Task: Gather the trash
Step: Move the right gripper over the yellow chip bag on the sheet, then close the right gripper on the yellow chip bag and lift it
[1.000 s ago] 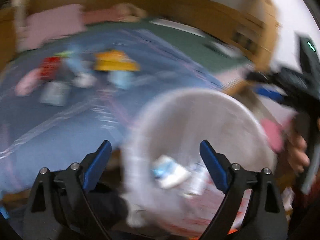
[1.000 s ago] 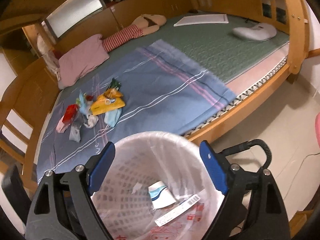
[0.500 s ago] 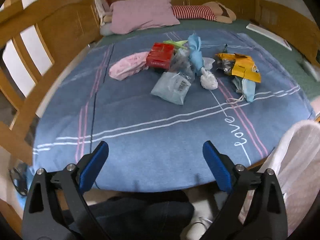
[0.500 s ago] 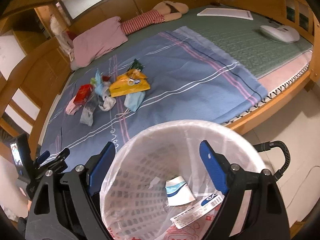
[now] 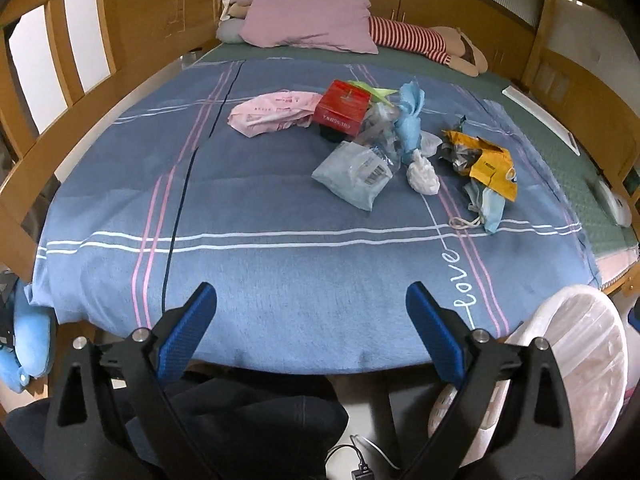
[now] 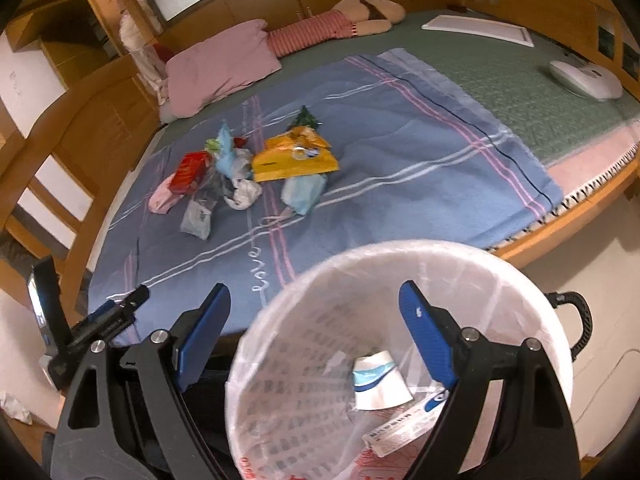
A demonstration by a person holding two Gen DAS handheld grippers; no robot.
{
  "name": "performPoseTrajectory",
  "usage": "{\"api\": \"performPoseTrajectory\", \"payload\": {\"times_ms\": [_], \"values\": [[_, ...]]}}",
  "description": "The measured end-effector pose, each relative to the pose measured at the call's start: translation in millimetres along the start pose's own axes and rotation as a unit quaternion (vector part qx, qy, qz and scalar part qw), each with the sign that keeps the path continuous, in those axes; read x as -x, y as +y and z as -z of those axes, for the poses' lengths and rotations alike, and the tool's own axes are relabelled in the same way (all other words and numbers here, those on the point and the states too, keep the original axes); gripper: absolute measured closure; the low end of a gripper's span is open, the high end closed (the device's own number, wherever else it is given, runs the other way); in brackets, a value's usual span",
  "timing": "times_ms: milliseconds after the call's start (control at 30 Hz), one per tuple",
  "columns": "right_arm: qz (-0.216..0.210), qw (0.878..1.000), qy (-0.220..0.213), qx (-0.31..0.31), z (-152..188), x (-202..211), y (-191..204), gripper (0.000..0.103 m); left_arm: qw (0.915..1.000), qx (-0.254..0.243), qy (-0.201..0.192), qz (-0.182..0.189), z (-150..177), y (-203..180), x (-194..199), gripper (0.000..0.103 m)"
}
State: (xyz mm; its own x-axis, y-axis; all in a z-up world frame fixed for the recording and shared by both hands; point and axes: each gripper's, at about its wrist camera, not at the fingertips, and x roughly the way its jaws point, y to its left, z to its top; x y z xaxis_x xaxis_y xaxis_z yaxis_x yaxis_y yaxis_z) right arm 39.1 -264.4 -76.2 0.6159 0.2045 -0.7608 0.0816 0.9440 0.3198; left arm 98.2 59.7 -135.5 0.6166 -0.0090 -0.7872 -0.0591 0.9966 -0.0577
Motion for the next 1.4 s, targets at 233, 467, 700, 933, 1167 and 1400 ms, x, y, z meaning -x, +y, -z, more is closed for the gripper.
{"api": "performPoseTrajectory", "payload": {"times_ms": [233,467,700,933,1167,1400], "values": [[-0.08,0.989,-0.121,0.036,-62.5,64.7,52.9,0.015,1.0,0.007,0.001,0.001,0.9,2.8,1.1,0.008],[-0.062,0.995,-0.064,0.043,-88.3,-8.5,58.4,0.003,0.9995,0.024,0.006,0.02,-0.4,7.0,-1.2,0.008],[0.027,0.999,-0.028,0.024,-151.9,-133.7,40.4,0.003,0.9989,0.038,0.0,0.028,-1.2,10.5,-1.0,0.008],[0.021,0.995,0.076,-0.063,-172.3,-242.1,15.7,0.003,0.9973,0.058,-0.003,0.045,-4.0,15.7,-3.6,0.008],[0.021,0.994,0.109,-0.02,-153.0,-269.2,34.8,0.037,0.9973,0.057,-0.002,0.047,-4.6,14.0,-5.0,0.008],[0.007,0.994,0.108,0.017,-144.3,-257.8,49.9,0.083,0.9964,0.068,-0.002,0.051,-3.6,17.4,-4.9,0.008]]}}
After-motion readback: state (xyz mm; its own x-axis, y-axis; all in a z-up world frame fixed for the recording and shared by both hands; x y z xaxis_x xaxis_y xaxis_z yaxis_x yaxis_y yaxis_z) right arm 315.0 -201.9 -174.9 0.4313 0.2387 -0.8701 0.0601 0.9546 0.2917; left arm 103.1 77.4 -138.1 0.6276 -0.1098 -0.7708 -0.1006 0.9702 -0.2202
